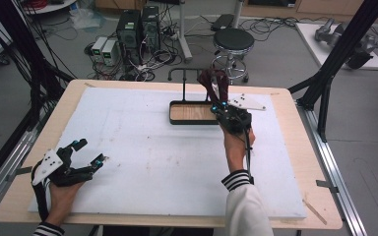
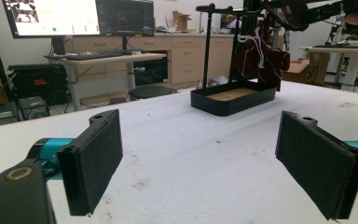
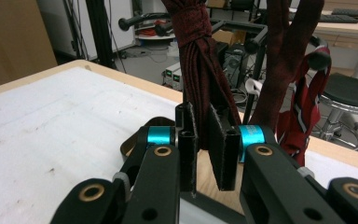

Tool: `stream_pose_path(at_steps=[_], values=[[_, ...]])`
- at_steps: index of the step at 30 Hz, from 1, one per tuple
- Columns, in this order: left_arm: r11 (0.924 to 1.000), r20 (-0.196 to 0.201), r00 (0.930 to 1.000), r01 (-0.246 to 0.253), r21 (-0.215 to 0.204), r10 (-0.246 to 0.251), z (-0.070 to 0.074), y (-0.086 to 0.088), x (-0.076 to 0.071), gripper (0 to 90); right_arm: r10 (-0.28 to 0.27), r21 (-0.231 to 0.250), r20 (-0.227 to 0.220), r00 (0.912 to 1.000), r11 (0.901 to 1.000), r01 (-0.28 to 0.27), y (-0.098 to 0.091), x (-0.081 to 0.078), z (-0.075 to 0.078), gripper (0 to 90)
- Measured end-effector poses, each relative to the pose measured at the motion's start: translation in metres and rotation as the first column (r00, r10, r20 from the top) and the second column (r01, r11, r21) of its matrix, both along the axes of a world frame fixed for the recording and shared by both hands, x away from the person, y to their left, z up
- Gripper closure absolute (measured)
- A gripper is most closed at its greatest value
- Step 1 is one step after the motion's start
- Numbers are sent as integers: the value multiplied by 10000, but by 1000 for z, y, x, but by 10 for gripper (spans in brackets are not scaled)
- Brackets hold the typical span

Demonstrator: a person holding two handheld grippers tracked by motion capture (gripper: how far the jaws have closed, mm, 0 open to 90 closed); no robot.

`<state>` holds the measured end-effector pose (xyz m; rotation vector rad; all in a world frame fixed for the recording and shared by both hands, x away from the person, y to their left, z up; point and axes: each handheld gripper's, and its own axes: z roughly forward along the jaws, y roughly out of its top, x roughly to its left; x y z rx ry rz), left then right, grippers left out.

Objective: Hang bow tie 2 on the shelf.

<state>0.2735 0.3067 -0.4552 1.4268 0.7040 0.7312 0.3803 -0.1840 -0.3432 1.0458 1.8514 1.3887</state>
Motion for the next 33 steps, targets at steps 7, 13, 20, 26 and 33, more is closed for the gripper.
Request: stream_pose_path(at_steps=[7,13,20,26,33], values=[[10000,0,10000,0,13,0,0,0,0,151,-151,224,119,9998,9996,148,7,12,6,828],[10000,-3,10000,0,8,0,0,0,0,151,-348,296,32,9994,9990,347,10,20,6,827],[10000,-7,10000,-1,10,1,0,0,0,151,-520,502,-103,9986,9974,524,10,27,0,827],[10000,-6,10000,1,30,-1,0,0,0,151,-688,616,-315,9971,9956,706,11,33,-6,827],[10000,-7,10000,1,26,-1,0,0,0,151,-774,789,-603,9952,9935,820,13,41,-11,827]])
